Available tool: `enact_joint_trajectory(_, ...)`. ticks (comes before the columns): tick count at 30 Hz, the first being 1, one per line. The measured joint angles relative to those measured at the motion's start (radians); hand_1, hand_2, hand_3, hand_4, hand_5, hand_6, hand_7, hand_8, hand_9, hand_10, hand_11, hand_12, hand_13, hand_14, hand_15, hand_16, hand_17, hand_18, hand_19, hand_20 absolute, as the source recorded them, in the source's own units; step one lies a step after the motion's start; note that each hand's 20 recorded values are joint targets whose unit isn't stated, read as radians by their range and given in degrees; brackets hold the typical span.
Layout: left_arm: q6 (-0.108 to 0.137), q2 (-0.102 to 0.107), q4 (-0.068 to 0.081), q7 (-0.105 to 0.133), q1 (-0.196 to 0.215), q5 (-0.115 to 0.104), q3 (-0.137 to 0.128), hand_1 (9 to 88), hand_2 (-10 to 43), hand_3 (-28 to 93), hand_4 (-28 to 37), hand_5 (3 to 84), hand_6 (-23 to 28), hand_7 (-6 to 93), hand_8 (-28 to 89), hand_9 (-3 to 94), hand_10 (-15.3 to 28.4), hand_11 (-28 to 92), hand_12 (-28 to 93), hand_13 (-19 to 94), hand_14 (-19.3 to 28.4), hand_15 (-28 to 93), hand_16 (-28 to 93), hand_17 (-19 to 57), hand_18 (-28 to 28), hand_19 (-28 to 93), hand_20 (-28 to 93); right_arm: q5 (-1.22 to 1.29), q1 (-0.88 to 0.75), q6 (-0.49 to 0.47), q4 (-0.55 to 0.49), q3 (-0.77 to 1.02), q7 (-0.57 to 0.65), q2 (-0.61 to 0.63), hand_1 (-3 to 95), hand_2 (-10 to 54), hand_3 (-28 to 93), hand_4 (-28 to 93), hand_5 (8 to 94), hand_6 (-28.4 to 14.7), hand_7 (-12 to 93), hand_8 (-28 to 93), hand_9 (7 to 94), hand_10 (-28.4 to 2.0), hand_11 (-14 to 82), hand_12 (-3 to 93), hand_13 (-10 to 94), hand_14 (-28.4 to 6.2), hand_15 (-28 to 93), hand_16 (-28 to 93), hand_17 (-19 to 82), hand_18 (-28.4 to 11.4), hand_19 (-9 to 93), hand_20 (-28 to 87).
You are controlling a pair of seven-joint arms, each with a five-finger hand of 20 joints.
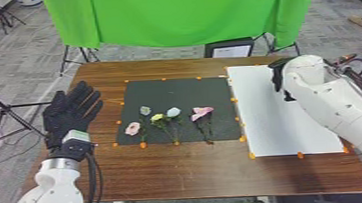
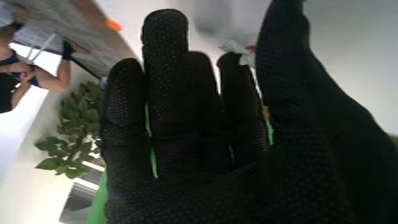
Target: Arrange flowers
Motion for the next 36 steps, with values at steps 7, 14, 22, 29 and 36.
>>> enact_joint_trajectory(7, -0.003, -0.005, 0.000, -0.025, 0.001, 0.005, -0.007, 24.9, 12.2, 76, -28.3, 49.1, 10.8, 14.7, -8, 41.2, 16.2, 23, 14, 28, 16.6, 39, -6, -6.1, 16.3, 36, 11, -0.004, -0.063, 0.155, -0.046, -0.012, -0.014, 0.031, 58.0, -3.9, 58, -28, 73.4, 3.6, 30, -5, 81.0, -6.7, 8.8, 22.9, 73, -7.1, 40, 27, 35, -20.4, 76, 37)
enact_joint_trajectory(14, -0.005, -0.007, 0.000, -0.032, 0.011, 0.006, -0.023, 24.8, 12.2, 76, -28.3, 48.8, 10.8, 14.0, -8, 41.1, 16.2, 23, 14, 28, 16.5, 39, -6, -6.1, 16.3, 36, 11, -0.028, -0.110, 0.253, -0.104, -0.033, -0.008, 0.067, 56.8, -4.5, 62, -28, 75.6, 3.4, 29, -4, 83.0, -7.2, 9.1, 23.5, 74, -7.2, 39, 28, 36, -20.8, 77, 37)
enact_joint_trajectory(22, -0.008, -0.007, -0.001, -0.033, 0.023, 0.012, -0.037, 24.9, 12.4, 75, -28.3, 48.4, 10.5, 13.1, -8, 40.8, 16.1, 21, 13, 28, 16.5, 38, -6, -6.2, 16.3, 36, 11, -0.088, -0.264, 0.470, -0.328, 0.045, -0.038, 0.151, 55.9, -5.7, 65, -28, 76.6, 2.7, 27, -3, 83.4, -7.9, 9.1, 23.8, 75, -7.1, 38, 31, 36, -20.9, 77, 36)
enact_joint_trajectory(29, -0.008, -0.009, -0.010, -0.031, 0.069, 0.017, -0.079, 25.0, 12.7, 75, -28.3, 48.4, 10.4, 12.8, -7, 40.8, 16.0, 21, 13, 28, 16.5, 37, -6, -6.2, 16.3, 36, 11, -0.234, -0.389, 0.459, -0.566, 0.135, -0.150, 0.174, 55.8, -6.2, 66, -28, 76.9, 2.3, 26, -3, 83.4, -8.4, 8.8, 23.9, 73, -7.2, 37, 33, 35, -20.9, 76, 36)
enact_joint_trajectory(36, -0.008, -0.008, -0.009, -0.040, 0.063, 0.021, -0.078, 25.1, 12.9, 75, -28.3, 48.5, 10.5, 12.9, -7, 40.7, 16.1, 21, 13, 28, 16.6, 37, -5, -6.2, 16.3, 36, 11, -0.228, -0.537, 0.360, -0.762, 0.228, -0.153, 0.158, 55.4, -6.4, 67, -28, 76.6, 2.1, 26, -2, 81.6, -9.2, 9.1, 23.6, 73, -7.4, 36, 34, 35, -21.1, 76, 36)
